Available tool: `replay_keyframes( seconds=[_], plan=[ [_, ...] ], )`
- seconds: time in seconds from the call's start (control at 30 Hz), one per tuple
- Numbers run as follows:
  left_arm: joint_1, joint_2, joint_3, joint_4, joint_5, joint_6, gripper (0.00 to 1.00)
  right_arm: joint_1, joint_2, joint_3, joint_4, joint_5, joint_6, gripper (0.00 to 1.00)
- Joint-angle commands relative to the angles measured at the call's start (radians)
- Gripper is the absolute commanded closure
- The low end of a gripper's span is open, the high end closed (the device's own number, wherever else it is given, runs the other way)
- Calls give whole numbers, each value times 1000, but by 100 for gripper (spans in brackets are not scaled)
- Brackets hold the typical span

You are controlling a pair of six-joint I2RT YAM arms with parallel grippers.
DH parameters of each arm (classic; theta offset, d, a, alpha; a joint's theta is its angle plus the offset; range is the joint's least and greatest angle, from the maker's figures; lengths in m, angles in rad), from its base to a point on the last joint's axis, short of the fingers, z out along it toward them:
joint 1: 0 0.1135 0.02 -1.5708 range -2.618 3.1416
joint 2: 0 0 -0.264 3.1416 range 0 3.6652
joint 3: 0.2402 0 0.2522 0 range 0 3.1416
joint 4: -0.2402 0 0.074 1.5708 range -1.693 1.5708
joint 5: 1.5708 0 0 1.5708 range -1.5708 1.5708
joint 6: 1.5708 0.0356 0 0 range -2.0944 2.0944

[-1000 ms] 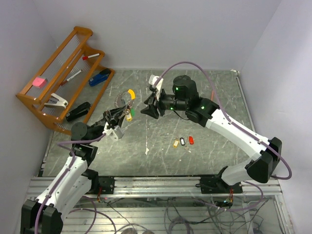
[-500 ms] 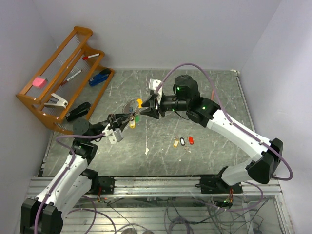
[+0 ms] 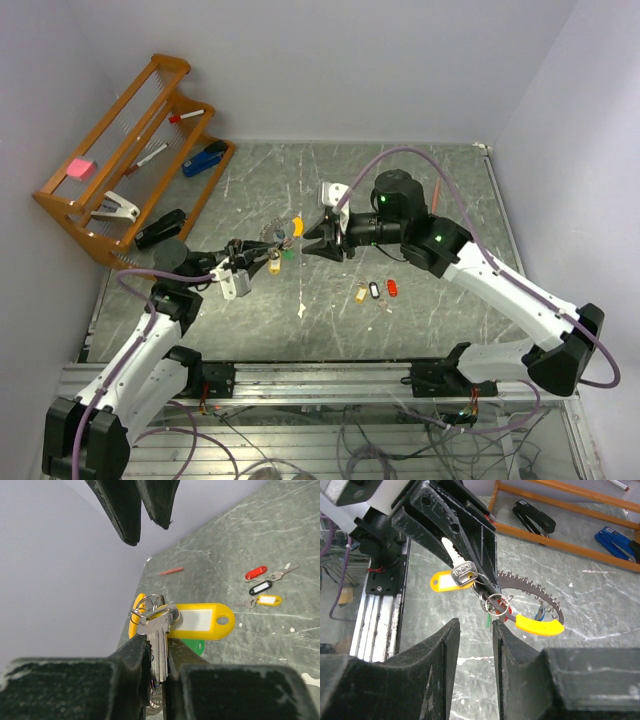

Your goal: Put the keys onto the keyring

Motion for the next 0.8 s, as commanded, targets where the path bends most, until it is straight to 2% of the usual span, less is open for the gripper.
replay_keyframes(
  seconds=[0.0,0.07,0.17,0.37,0.5,0.6,0.77],
  plan=[
    [-7,11,49,62,102,-1,93,25,-46,-38,-29,36,-32,67],
    [-9,21,49,60,129,4,93,44,-42,-44,-39,58,-50,68],
    [-14,28,54,4,156,91,93,70,-33,-61,-15,92,-57,68],
    [-21,50,169,-456,198,486,93,93,-38,-113,67,144,-33,73],
    [-21,84,224,-646,220,649,93,107,-36,-133,100,164,-31,76],
    [-22,94,235,-693,228,708,93,116,-30,-137,125,181,-27,77],
    [-23,81,220,-650,228,662,93,125,-34,-141,153,192,-14,78]
  ],
)
